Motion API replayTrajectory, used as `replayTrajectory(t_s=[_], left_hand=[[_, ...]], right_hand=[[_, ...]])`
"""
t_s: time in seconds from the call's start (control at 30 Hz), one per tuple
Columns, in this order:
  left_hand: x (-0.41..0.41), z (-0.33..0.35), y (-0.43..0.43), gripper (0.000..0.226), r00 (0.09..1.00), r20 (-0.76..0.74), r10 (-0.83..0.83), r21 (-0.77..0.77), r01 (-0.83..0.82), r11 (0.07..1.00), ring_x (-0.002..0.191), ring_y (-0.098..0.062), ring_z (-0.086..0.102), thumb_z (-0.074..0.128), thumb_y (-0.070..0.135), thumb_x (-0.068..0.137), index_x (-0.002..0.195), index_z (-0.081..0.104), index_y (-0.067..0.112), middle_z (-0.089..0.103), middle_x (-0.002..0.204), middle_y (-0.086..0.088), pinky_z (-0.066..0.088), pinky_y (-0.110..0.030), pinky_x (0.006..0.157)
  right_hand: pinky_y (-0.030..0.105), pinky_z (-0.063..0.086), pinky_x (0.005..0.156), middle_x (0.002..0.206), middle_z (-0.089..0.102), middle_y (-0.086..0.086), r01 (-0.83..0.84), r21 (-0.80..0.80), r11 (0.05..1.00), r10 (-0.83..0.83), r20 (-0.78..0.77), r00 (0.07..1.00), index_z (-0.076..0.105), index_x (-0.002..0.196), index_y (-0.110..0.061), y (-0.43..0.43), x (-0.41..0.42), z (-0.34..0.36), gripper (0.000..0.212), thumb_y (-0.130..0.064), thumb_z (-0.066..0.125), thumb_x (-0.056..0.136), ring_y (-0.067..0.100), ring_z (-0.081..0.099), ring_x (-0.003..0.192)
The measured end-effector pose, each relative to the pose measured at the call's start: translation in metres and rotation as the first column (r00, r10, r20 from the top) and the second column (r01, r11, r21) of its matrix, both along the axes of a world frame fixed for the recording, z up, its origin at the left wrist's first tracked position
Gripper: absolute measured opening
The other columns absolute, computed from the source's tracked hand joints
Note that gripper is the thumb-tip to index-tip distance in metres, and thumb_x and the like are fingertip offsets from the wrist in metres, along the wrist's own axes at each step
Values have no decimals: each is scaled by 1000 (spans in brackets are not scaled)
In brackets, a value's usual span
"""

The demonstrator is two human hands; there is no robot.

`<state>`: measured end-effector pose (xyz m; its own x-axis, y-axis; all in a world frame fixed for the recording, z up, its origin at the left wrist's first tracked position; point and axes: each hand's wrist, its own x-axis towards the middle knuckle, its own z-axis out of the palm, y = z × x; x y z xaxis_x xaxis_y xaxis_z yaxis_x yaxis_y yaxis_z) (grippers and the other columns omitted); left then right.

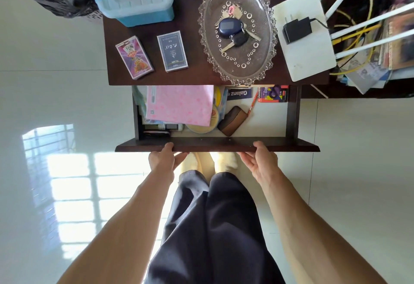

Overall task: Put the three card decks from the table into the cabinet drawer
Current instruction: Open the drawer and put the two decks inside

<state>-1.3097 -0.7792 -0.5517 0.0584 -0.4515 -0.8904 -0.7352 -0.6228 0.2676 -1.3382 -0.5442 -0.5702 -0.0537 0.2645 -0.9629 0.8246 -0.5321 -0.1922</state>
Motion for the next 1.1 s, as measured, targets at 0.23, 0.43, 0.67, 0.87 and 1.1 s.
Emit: replayTrajectory(t_s=[0.23, 0.43, 0.67, 0.87, 1.1], left_hand=[[37, -4, 2, 16, 998, 49, 28, 29, -30, 999, 69, -35, 74, 63, 11, 92, 104, 59, 1, 70, 108, -26, 62, -28, 52], [48, -6, 3, 15, 995, 90, -30, 11, 29, 1000, 55, -25, 74, 65, 16, 89, 92, 64, 1, 75, 93, -24, 61, -25, 52], [32, 28, -2, 31, 906, 163, -390, 226, 351, 909, 55, -15, 66, 55, 32, 97, 103, 62, 3, 71, 73, -7, 50, -20, 48], [-23, 54, -45, 28, 654, 180, -734, -75, 754, 653, 73, -24, 67, 58, 35, 85, 100, 68, 13, 74, 85, -3, 57, -32, 65], [-119, 57, -95, 66, 420, 273, -865, -449, 851, 272, 114, -32, 58, 73, 35, 80, 135, 38, 26, 47, 132, -7, 52, -48, 87]], right_hand=[[40, 62, 76, 118, 70, 28, 56, 26, 998, -58, 59, 997, 48, 136, 0, 2, 34, 0, 41, -11, 60, 99, 36, 74, 101], [42, 63, 81, 106, 71, 26, -30, 43, 999, 26, 98, 995, 54, 123, -2, 5, 47, -4, 30, -20, 63, 101, 32, 76, 87], [33, 61, 62, 61, 76, 2, -759, 109, 642, 740, 171, 650, 73, 85, -9, -28, 52, 29, 38, -43, 58, 96, 19, 74, 60], [27, 57, 71, 92, 73, -9, -900, 302, 313, 949, -135, 285, 66, 103, -25, -97, -17, 67, 19, -41, 63, 94, 5, 69, 82], [46, 51, 93, 126, 56, 8, -652, 723, -227, 941, -10, -339, 57, 131, -17, -172, -125, 74, 46, -20, 72, 88, 28, 55, 116]])
